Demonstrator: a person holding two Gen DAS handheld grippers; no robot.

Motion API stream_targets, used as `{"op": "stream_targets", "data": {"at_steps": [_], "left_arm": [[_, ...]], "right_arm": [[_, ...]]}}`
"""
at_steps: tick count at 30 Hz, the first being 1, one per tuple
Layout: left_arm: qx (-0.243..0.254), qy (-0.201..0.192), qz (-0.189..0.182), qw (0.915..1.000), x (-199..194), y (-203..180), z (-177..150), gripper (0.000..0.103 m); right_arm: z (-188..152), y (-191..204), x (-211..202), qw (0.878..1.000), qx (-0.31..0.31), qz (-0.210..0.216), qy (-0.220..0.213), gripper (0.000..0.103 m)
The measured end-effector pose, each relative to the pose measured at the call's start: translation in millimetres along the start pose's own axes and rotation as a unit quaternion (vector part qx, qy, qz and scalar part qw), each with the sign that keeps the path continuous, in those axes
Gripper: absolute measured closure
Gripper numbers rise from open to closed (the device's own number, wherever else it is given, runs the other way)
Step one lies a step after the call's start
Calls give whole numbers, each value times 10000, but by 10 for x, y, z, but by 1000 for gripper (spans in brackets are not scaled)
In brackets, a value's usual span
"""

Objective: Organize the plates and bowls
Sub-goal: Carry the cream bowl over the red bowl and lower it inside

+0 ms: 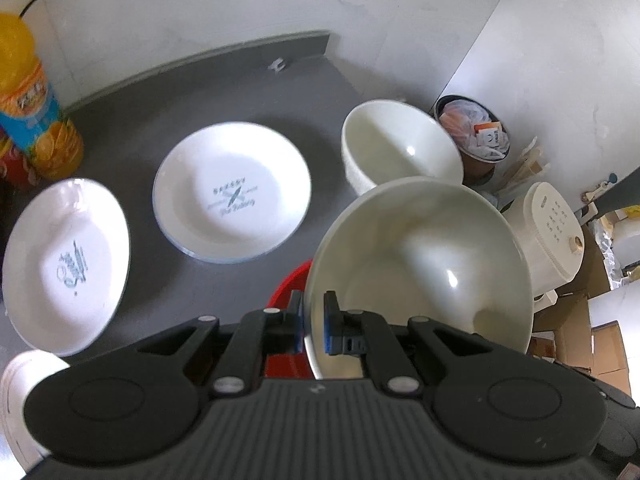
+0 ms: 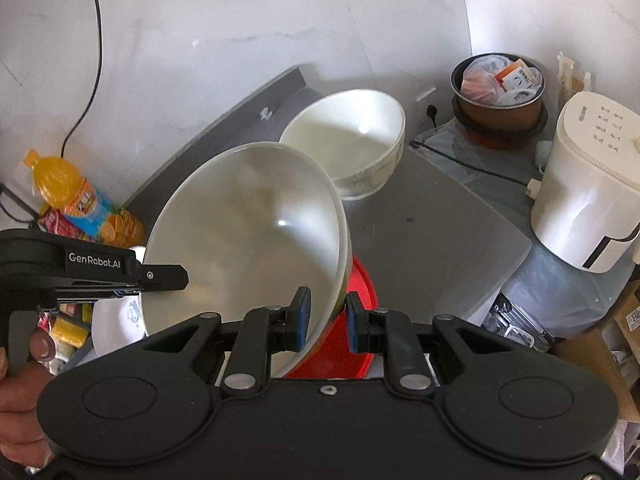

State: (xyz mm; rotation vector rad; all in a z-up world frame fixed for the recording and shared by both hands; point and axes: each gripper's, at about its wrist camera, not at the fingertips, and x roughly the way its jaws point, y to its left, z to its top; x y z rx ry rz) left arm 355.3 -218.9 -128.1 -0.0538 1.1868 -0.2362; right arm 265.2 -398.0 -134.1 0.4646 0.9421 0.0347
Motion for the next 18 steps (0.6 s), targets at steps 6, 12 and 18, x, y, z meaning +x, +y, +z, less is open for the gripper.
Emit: {"op": "stream_targets", "data": {"at_steps": [6, 12, 18], "left_arm": [[-90, 180, 83, 9998, 121, 72, -139, 96], [-141, 358, 131, 9992, 252, 108, -180, 96], [-164, 465, 263, 9984, 349, 100, -217, 95]], "right_arm": [[-88, 12, 93, 9997, -87, -43, 232, 84], [-121, 19, 199, 9987, -234, -91, 439, 84], [-147, 28, 311, 9971, -436, -129, 612, 84]]}}
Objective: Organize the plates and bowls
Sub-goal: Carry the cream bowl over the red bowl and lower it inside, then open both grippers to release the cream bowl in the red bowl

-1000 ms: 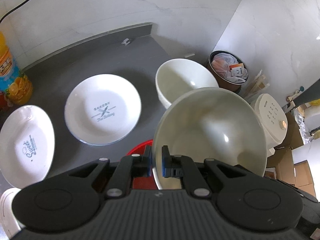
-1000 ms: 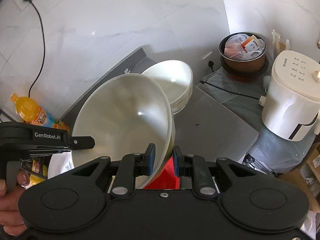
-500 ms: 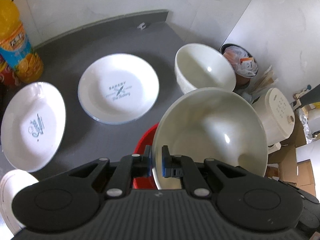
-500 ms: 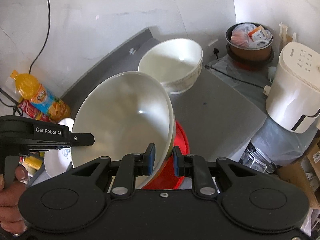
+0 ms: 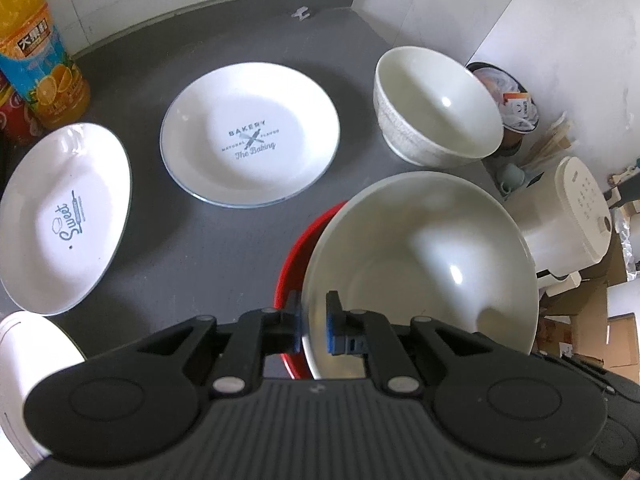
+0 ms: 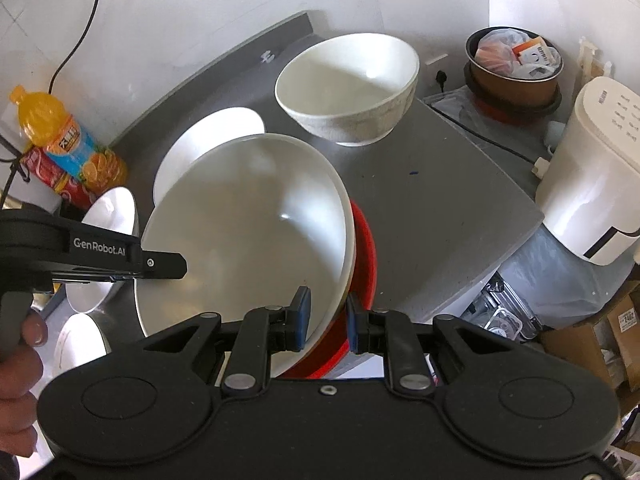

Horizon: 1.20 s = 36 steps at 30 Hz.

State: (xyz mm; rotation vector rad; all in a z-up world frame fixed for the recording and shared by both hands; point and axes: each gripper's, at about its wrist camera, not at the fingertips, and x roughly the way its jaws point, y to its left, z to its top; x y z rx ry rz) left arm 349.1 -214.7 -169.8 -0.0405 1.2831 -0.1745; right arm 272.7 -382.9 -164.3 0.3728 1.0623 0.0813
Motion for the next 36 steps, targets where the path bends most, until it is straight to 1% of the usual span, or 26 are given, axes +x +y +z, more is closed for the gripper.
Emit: {"op": "stream_targets", "data": {"at_steps": [3, 8, 13, 18, 21, 23, 24, 25, 26, 27, 28, 29, 30, 31, 32, 36], "left_arm": [[5, 54, 98, 9999, 34, 13, -21, 94], [17, -23, 179, 9998, 34, -10, -9, 94], [66, -57, 275, 9996, 39, -8, 2, 94], [-55, 11, 241, 9997, 78, 57, -4, 94], [-76, 26, 247, 9997, 83, 58, -1, 94], [-111, 45, 283, 9995, 75, 65, 3, 87], [-124, 41, 283, 9995, 64, 74, 8, 86], [-144, 20, 277, 9995, 47, 81, 17, 81], [-165, 0, 270, 9995, 31, 90, 31, 74], [-187, -18, 272, 9995, 15, 95, 44, 70], [-204, -39, 288, 9994, -2, 93, 57, 60], [-211, -73, 316, 9993, -22, 88, 68, 54], [-206, -116, 335, 9992, -43, 81, 83, 52], [-189, -175, 347, 9991, -67, 71, 101, 49], [-171, -211, 351, 9990, -83, 60, 119, 47], [-186, -290, 292, 9990, -117, 22, 205, 44]], "right_arm": [[7, 2, 59, 9999, 61, 52, 110, 84], [-6, 32, 122, 9998, -62, 31, 204, 84], [-27, 53, 166, 9995, -57, 76, 295, 84], [-3, 48, 147, 9997, -151, -8, 208, 83], [32, 25, 164, 9996, -82, 37, 277, 81], [47, 19, 146, 9996, -18, 40, 273, 80], [49, 17, 127, 9997, -9, 35, 242, 78], [55, 14, 104, 9998, -15, 41, 196, 76], [58, 6, 72, 9999, 4, 56, 138, 74], [62, -13, 43, 9999, 80, 93, 91, 72], [71, -36, 18, 9997, 169, 144, 66, 70], [76, -55, -3, 9996, 225, 178, 43, 69], [81, -62, -26, 9996, 222, 177, -16, 65], [85, -66, -47, 9996, 208, 155, -61, 59], [96, -75, -68, 9997, 206, 97, -97, 58], [158, -139, -156, 9990, 300, 145, -296, 58]]}}
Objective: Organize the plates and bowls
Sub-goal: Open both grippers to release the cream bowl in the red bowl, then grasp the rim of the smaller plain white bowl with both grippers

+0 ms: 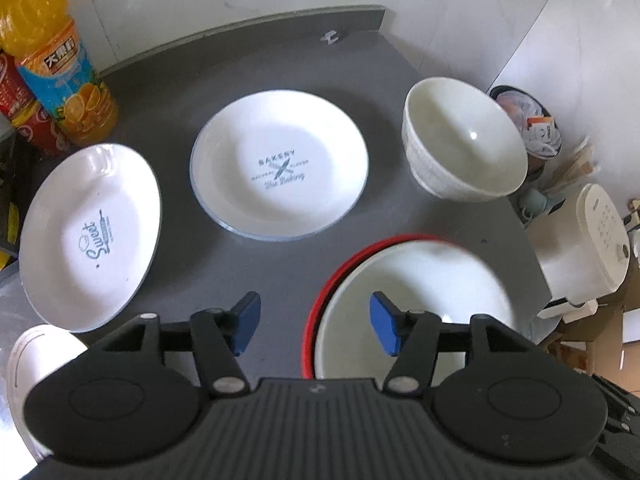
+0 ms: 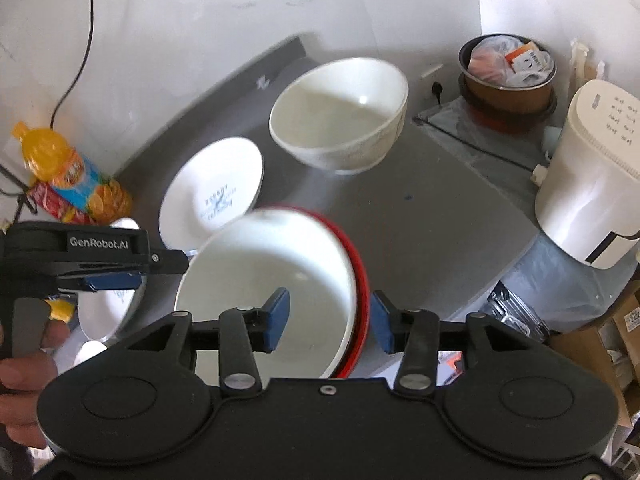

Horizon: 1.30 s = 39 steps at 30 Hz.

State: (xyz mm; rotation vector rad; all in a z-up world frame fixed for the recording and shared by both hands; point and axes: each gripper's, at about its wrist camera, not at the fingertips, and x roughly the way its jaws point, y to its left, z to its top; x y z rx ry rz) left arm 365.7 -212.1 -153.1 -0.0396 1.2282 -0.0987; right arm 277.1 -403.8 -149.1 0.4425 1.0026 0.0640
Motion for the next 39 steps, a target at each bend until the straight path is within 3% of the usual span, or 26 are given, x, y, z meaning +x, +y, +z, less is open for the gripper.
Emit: {"op": "stream_targets", "data": {"at_steps": [17, 23, 39], "left_arm": [[113, -211, -113, 9996, 100, -362, 428, 39], [125, -253, -144, 9995, 206, -482, 597, 39], [-9, -155, -157, 9998, 683, -641, 913, 39]], "right_arm": [[439, -410, 100, 9980, 472, -93, -412, 58], [630, -487, 197, 9974, 528, 21, -485, 49], [1071, -693, 667, 9966, 674, 202, -420, 49]]}}
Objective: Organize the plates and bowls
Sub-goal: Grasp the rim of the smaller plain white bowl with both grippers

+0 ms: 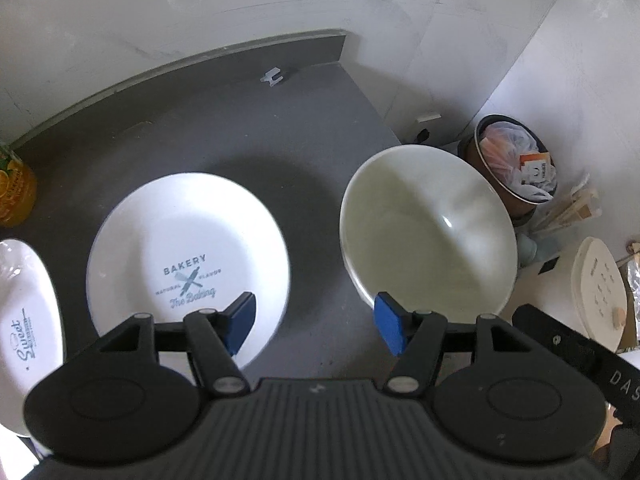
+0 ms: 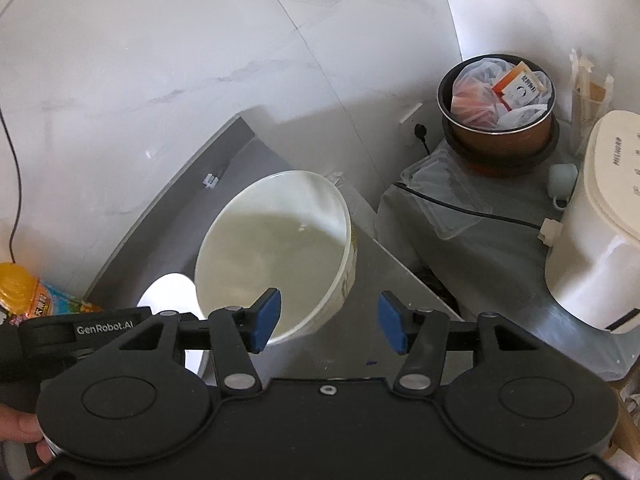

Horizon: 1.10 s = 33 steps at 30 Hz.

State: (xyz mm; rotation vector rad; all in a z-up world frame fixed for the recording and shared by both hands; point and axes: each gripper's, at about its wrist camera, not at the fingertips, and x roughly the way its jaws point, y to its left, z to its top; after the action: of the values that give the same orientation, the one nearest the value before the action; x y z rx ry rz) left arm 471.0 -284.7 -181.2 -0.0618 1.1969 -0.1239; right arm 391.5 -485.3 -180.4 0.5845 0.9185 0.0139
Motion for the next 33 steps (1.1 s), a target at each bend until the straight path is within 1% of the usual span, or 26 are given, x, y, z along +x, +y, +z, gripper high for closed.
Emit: {"op": "stream_targets", "data": {"at_steps": [4, 5, 7, 10, 12, 14, 15, 17, 18, 19, 20, 21, 22, 23, 24, 26, 29, 33], "left_arm": [[-54, 12, -44, 10000, 99, -25, 65, 40], [-70, 27, -39, 10000, 131, -31, 80, 42], [-122, 44, -40, 9999, 186, -35, 112, 43], [-128, -55, -63, 9999, 245, -49, 136, 43], [-173, -7, -36, 9998, 314, -62, 160, 46], [-221, 6, -77, 9997, 378, -53, 166, 57], [-230, -1, -107, 9997, 411, -58, 166, 59], [-112, -64, -289, 9995, 500, -71, 158, 67], [-31, -16, -266, 9996, 546, -81, 147, 70], [-28, 50, -302, 9995, 575, -76, 144, 73], [-63, 74, -389, 9992, 580, -62, 145, 78], [-68, 67, -489, 9988, 573, -58, 142, 81], [-26, 71, -529, 9986, 568, -67, 135, 86], [34, 93, -506, 9987, 564, -89, 124, 89], [103, 114, -412, 9990, 558, -114, 109, 89], [146, 166, -360, 9991, 556, -115, 95, 89], [135, 171, -393, 9990, 501, -106, 68, 89], [218, 57, -476, 9986, 369, -124, 54, 89]], "right_arm": [[57, -58, 137, 9999, 75, -1, 96, 50], [64, -67, 167, 9999, 87, 7, 112, 50], [74, -77, 233, 9998, 79, 1, 160, 53], [85, -89, 338, 9996, 86, 15, 255, 59], [88, -87, 397, 9994, 140, -12, 319, 61], [103, -87, 461, 9991, 173, 1, 375, 66], [107, -90, 496, 9989, 180, 16, 423, 68], [98, -80, 580, 9983, 141, 64, 555, 72], [92, -76, 614, 9979, 142, 87, 621, 75], [87, -68, 630, 9978, 139, 120, 640, 76], [85, -41, 628, 9982, 68, 80, 595, 76], [87, -16, 627, 9982, -1, 48, 592, 77], [86, 7, 617, 9983, -60, 35, 577, 77], [84, 31, 603, 9984, -104, 17, 553, 77], [74, 43, 582, 9985, -132, -3, 532, 77], [56, 44, 552, 9987, -111, -26, 507, 77], [21, 28, 491, 9988, -60, -4, 481, 78], [8, 40, 374, 9992, -21, -11, 399, 78]]}}
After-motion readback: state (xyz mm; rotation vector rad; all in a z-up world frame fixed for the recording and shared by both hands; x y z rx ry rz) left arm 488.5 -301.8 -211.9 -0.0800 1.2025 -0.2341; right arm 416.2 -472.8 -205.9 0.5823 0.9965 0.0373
